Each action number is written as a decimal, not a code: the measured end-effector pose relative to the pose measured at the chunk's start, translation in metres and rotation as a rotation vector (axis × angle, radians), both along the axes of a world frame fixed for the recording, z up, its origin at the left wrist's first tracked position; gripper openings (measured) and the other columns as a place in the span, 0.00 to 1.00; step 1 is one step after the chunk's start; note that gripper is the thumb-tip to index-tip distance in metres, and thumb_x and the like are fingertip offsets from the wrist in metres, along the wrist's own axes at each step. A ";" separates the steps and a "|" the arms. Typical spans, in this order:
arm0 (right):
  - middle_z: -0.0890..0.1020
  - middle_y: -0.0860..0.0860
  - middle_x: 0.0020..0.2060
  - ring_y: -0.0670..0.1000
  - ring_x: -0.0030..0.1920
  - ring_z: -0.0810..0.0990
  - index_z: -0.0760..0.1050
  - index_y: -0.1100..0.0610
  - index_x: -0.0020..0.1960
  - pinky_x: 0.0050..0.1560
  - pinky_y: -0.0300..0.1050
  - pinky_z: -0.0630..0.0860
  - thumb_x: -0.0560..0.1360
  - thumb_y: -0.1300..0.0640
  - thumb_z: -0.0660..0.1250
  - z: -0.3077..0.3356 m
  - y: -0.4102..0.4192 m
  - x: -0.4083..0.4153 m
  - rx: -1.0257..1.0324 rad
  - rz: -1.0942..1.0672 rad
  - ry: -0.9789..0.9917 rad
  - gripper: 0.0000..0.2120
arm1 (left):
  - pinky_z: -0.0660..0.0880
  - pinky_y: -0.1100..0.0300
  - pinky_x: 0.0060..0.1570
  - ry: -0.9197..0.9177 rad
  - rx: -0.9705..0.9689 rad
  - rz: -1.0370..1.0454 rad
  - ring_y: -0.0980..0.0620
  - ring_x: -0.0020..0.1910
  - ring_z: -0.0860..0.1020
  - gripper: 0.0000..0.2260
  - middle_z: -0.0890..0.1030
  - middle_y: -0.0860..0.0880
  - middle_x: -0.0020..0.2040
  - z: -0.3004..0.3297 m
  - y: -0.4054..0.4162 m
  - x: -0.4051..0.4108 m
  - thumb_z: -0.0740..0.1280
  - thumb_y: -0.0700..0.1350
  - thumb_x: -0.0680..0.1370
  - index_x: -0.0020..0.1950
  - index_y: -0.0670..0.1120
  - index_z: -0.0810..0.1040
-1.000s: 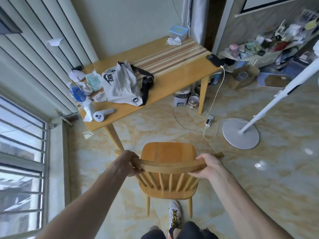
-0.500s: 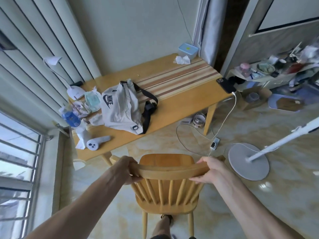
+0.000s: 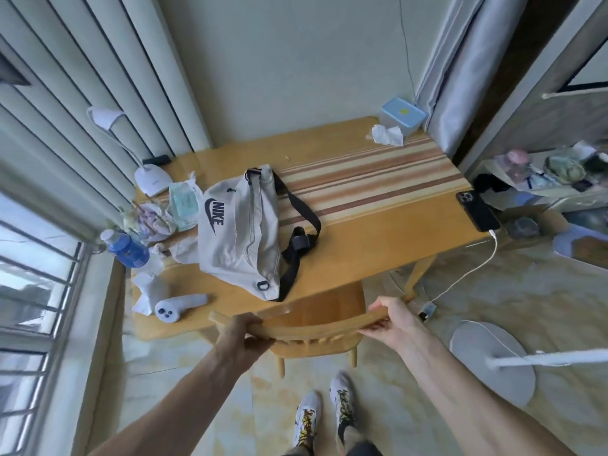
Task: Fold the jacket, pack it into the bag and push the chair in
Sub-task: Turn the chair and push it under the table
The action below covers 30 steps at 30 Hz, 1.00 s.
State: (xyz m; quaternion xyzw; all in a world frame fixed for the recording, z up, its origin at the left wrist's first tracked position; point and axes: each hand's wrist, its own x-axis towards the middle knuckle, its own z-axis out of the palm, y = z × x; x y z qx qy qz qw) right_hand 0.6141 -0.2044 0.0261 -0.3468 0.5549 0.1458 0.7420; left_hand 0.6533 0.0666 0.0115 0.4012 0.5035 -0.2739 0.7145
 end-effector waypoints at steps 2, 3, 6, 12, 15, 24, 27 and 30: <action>0.71 0.63 0.51 0.66 0.58 0.74 0.68 0.63 0.46 0.67 0.67 0.72 0.76 0.70 0.58 -0.015 -0.009 0.017 -0.001 0.001 -0.026 0.04 | 0.76 0.41 0.63 -0.041 -0.050 0.061 0.37 0.52 0.74 0.06 0.71 0.36 0.52 -0.013 -0.007 0.005 0.60 0.30 0.75 0.47 0.39 0.69; 0.70 0.63 0.51 0.65 0.56 0.75 0.68 0.62 0.46 0.66 0.67 0.72 0.77 0.70 0.58 -0.024 -0.014 0.027 -0.006 0.008 -0.026 0.05 | 0.77 0.42 0.60 -0.064 -0.062 0.088 0.37 0.50 0.75 0.07 0.72 0.36 0.51 -0.021 -0.011 0.009 0.60 0.29 0.75 0.49 0.39 0.69; 0.70 0.64 0.56 0.64 0.53 0.77 0.67 0.61 0.45 0.70 0.64 0.70 0.77 0.71 0.57 -0.044 -0.028 0.054 0.001 0.037 -0.036 0.07 | 0.81 0.50 0.47 -0.103 -0.074 0.115 0.41 0.43 0.79 0.07 0.77 0.37 0.45 -0.035 -0.026 0.019 0.59 0.29 0.75 0.51 0.36 0.73; 0.74 0.67 0.55 0.65 0.54 0.81 0.69 0.63 0.53 0.56 0.61 0.81 0.73 0.73 0.60 -0.078 -0.048 0.082 -0.003 0.081 -0.047 0.11 | 0.82 0.51 0.49 -0.083 -0.065 0.204 0.39 0.59 0.78 0.15 0.78 0.33 0.58 -0.059 -0.041 0.026 0.58 0.29 0.76 0.61 0.34 0.74; 0.74 0.67 0.56 0.64 0.54 0.81 0.70 0.65 0.55 0.46 0.56 0.84 0.73 0.73 0.60 -0.084 -0.049 0.076 0.022 0.063 -0.013 0.12 | 0.84 0.52 0.45 -0.040 -0.031 0.225 0.39 0.62 0.79 0.21 0.79 0.31 0.64 -0.068 -0.040 0.021 0.59 0.29 0.75 0.68 0.30 0.71; 0.81 0.62 0.49 0.63 0.52 0.82 0.72 0.68 0.59 0.52 0.55 0.80 0.72 0.65 0.73 -0.080 -0.048 0.077 -0.354 0.288 0.172 0.18 | 0.80 0.51 0.43 0.153 0.446 0.002 0.38 0.51 0.82 0.30 0.82 0.34 0.55 -0.078 -0.040 0.023 0.80 0.44 0.68 0.65 0.34 0.75; 0.76 0.62 0.64 0.64 0.62 0.78 0.65 0.63 0.68 0.58 0.54 0.76 0.71 0.58 0.76 -0.073 -0.055 0.071 -0.915 0.642 0.055 0.31 | 0.75 0.44 0.58 0.161 0.824 -0.193 0.33 0.64 0.74 0.40 0.74 0.33 0.64 -0.066 -0.049 0.026 0.81 0.47 0.68 0.70 0.33 0.64; 0.76 0.57 0.67 0.61 0.71 0.72 0.76 0.54 0.64 0.70 0.58 0.70 0.73 0.53 0.74 -0.080 -0.062 0.068 -1.423 1.072 -0.207 0.20 | 0.59 0.43 0.76 -0.082 1.257 -0.584 0.38 0.79 0.56 0.40 0.64 0.33 0.77 -0.063 -0.054 0.025 0.77 0.50 0.71 0.76 0.37 0.61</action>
